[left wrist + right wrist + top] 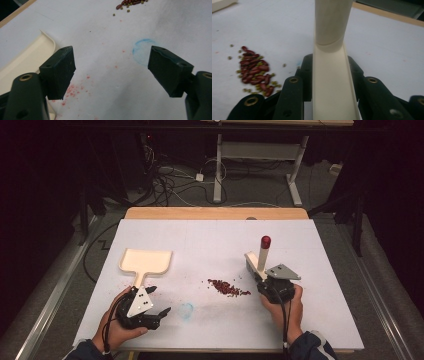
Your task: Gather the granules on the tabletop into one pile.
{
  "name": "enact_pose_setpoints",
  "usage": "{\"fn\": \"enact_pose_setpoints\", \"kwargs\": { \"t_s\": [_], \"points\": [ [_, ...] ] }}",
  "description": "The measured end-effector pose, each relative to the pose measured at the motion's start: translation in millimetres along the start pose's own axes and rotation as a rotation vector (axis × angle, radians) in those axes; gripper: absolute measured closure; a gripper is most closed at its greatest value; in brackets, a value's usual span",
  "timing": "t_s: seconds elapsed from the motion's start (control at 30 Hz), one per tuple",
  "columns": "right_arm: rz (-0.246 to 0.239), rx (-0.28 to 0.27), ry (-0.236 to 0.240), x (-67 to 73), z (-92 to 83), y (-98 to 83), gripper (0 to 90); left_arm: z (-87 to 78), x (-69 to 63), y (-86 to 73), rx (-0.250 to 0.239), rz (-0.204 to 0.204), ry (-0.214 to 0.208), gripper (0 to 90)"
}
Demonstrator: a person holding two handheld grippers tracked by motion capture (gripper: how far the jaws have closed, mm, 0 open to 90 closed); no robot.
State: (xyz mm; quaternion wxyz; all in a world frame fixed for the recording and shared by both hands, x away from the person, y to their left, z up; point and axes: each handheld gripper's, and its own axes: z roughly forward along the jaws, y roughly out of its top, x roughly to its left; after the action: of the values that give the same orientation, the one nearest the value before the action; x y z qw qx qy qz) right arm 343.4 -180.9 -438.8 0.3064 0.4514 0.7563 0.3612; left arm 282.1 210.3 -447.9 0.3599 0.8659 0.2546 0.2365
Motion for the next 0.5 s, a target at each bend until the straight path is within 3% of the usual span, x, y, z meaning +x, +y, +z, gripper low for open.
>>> {"fn": "enact_pose_setpoints", "kwargs": {
  "t_s": [0.2, 0.33, 0.5],
  "points": [
    [-0.038, 0.016, -0.012, 47.1, 6.7, 3.8, 66.9, -2.3, 1.2, 0.5, -0.010, -0.008, 0.007, 21.5],
    [-0.010, -0.001, -0.044, 65.3, 11.9, 4.9, 66.6, -2.5, 2.9, 0.0, -0.020, -0.029, 0.004, 21.7],
    [0.032, -0.017, -0.066, 81.9, 15.8, 8.6, 66.6, -2.7, 2.8, 0.5, -0.025, -0.027, -0.003, 21.8]
  ]
}}
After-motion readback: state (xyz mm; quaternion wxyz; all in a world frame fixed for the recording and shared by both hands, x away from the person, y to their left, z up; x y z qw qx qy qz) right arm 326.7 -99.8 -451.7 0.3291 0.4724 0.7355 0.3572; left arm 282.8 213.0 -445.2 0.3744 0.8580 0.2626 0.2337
